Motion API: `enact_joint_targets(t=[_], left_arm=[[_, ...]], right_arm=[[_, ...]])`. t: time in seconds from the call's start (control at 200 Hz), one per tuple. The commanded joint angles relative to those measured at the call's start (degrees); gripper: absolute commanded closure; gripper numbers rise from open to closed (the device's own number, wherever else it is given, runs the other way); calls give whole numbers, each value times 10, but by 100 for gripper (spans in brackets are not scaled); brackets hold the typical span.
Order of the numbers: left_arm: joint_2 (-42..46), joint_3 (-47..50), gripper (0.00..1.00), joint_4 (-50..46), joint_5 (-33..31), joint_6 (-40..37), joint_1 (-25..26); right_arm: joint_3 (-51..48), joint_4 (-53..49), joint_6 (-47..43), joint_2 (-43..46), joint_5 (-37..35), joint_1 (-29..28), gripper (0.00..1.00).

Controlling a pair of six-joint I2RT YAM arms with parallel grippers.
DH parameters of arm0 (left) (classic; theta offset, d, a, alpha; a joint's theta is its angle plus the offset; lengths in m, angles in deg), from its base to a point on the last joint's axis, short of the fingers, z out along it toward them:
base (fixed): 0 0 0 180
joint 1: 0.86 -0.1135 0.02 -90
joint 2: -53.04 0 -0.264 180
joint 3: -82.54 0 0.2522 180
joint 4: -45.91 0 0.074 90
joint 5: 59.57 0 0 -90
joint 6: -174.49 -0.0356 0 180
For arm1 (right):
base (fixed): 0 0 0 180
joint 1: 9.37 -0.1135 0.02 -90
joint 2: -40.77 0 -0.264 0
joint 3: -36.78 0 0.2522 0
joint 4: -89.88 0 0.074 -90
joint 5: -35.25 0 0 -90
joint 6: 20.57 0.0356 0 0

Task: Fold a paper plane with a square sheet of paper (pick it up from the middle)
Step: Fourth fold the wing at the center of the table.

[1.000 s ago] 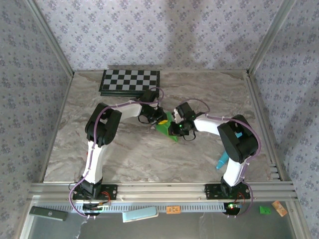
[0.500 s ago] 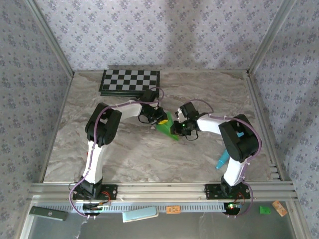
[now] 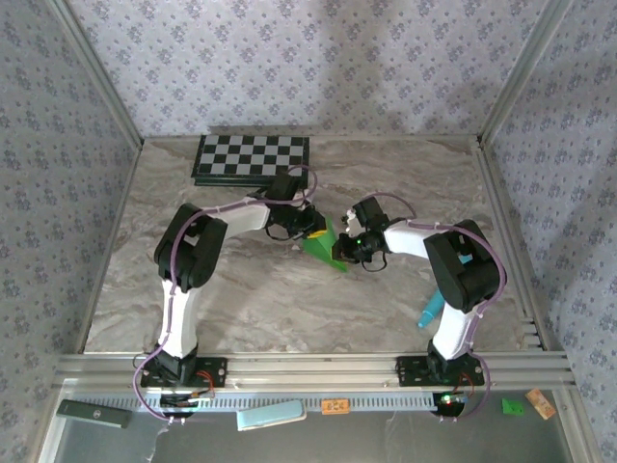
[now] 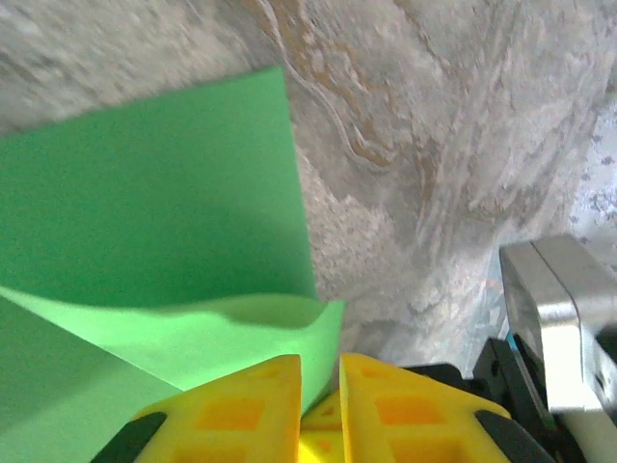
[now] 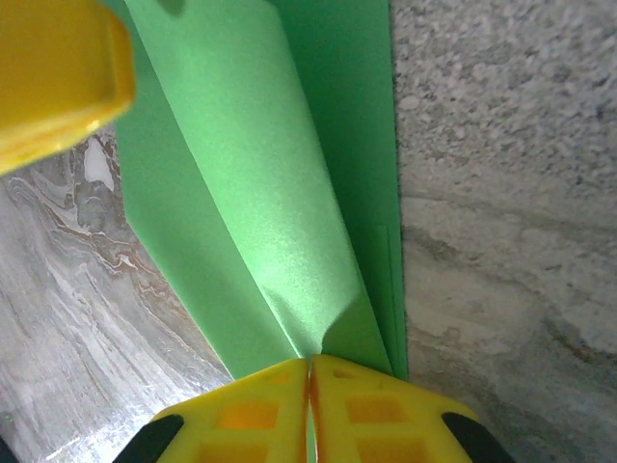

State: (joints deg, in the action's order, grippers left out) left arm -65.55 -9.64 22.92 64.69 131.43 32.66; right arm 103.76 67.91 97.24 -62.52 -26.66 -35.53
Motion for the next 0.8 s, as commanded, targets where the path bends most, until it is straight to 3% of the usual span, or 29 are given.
enact_joint_targets(t=[0.0,0.505,0.795], left_arm=[[14,18,84,19,20,-20,17],[-41,5,88,-42,-35,-40,24],[-55,-15,88,-82,-81,-58,-12]], right_arm=[[3,-57,-14,-24,-2,1,88],[11,-87,-35,-37,-13,1,88],[11,-129,-73,-45,-46,-2,89]])
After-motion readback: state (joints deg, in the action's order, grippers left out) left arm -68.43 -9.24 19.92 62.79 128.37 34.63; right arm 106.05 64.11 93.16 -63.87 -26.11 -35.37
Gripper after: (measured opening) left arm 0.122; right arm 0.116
